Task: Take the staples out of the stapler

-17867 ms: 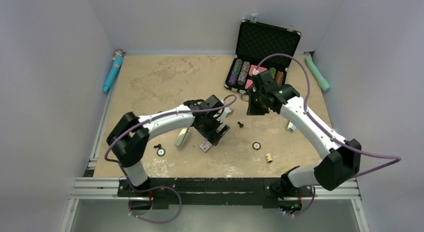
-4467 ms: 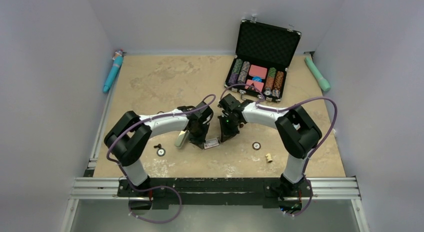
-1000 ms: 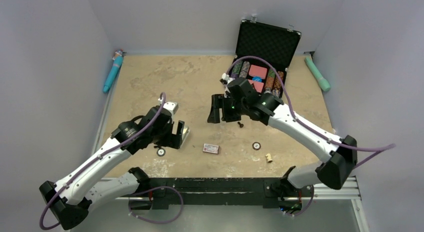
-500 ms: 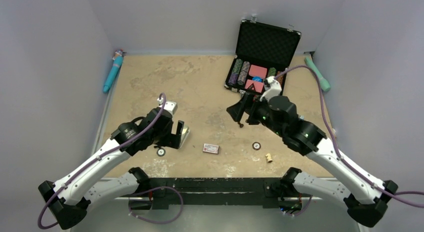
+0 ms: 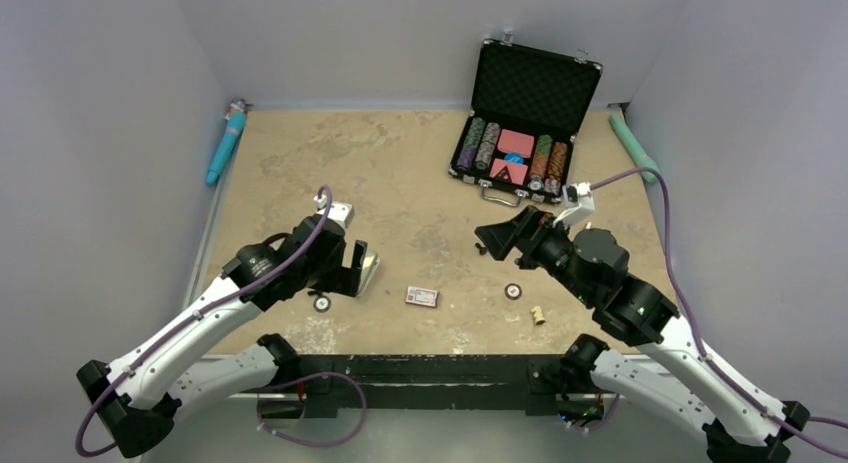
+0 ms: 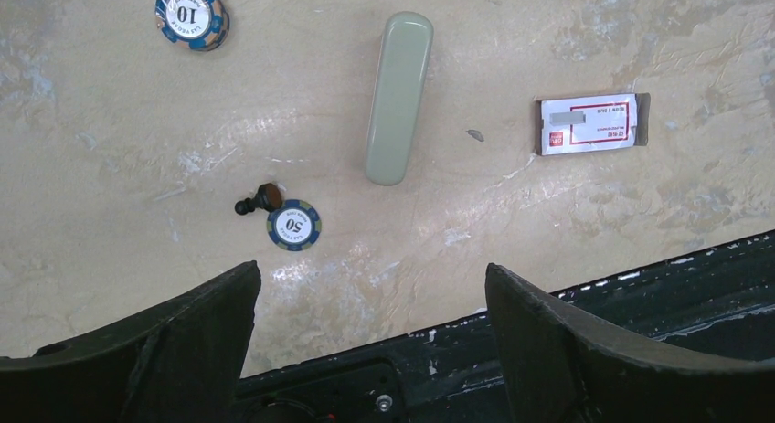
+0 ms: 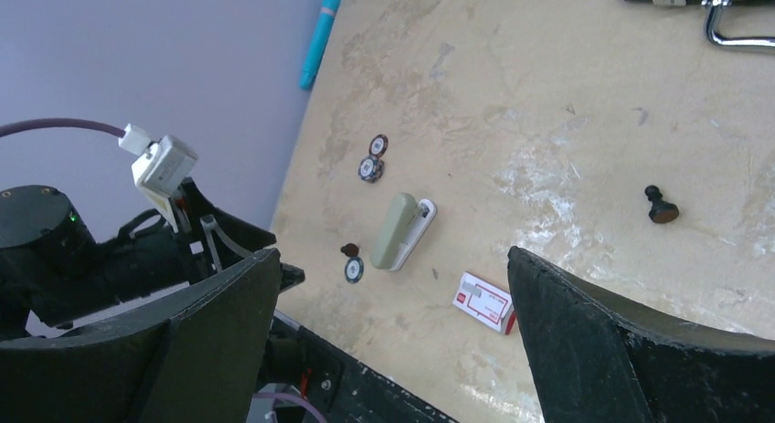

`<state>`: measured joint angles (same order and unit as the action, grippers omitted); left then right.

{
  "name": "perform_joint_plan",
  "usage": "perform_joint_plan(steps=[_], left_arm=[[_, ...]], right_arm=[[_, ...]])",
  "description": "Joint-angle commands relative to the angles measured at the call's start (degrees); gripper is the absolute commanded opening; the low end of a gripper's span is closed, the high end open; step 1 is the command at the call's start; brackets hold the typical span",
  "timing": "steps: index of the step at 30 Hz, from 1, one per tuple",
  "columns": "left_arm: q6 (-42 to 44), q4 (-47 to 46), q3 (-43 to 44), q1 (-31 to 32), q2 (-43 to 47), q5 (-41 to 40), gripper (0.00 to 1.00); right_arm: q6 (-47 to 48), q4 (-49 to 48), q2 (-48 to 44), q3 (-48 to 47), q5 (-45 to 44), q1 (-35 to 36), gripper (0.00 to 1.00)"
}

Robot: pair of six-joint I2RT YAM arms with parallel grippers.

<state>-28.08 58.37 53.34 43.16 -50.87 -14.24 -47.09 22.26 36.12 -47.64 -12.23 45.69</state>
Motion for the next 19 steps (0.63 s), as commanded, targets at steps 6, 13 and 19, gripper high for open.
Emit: perform_joint_plan(steps=[6, 13, 19], left_arm=[[-0.88, -0.71, 0.10, 0.22, 0.35, -0.09, 0.95], [-0.75, -0.62, 0.19, 0.20, 0.07, -0.23, 0.95], [-0.84, -0.54, 0.15, 0.23, 0.49, -0.67, 0.95]], right_arm=[[-7.12, -1.02, -9.06, 7.04, 1.59, 0.01, 0.99], [-7.62, 0.08, -10.81, 7.86, 1.92, 0.02, 0.99], [-7.03, -0.30, -11.99, 7.78, 1.50, 0.02, 0.99]])
